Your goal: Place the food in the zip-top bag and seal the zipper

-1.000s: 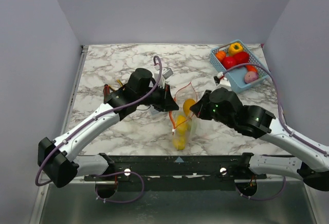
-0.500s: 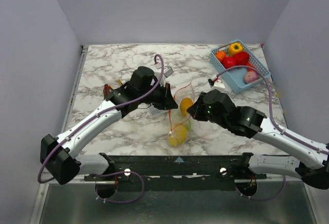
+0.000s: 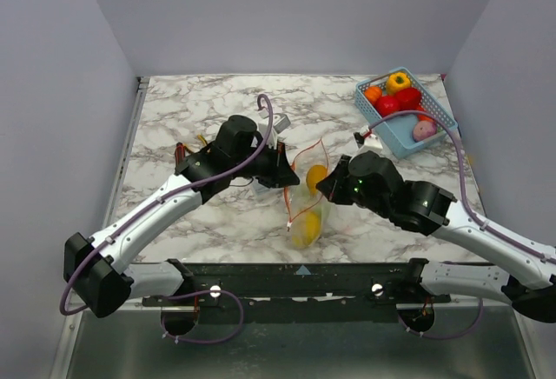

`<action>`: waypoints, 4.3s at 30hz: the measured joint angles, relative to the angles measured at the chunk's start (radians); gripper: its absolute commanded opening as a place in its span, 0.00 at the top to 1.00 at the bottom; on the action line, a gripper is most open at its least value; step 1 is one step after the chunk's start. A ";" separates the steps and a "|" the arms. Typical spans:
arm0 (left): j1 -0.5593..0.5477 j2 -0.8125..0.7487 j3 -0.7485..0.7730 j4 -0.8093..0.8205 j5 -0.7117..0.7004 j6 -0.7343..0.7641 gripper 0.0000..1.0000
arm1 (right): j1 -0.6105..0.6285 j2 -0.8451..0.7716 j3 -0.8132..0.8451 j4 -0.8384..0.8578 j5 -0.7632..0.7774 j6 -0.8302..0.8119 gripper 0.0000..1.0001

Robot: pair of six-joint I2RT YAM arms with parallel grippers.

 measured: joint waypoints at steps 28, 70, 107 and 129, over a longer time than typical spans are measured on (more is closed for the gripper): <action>0.014 0.032 0.024 -0.041 -0.040 0.000 1.00 | -0.034 0.200 0.412 -0.174 0.210 -0.200 0.37; 0.014 0.061 0.023 -0.021 0.007 -0.020 1.00 | -1.152 0.742 0.327 0.468 -0.199 -0.135 0.04; 0.013 -0.002 -0.001 -0.009 0.014 -0.019 1.00 | -1.228 1.247 0.614 0.570 -0.332 0.040 0.04; 0.013 0.042 -0.001 0.006 0.024 -0.018 1.00 | -1.226 1.057 0.486 0.590 -0.349 -0.028 0.63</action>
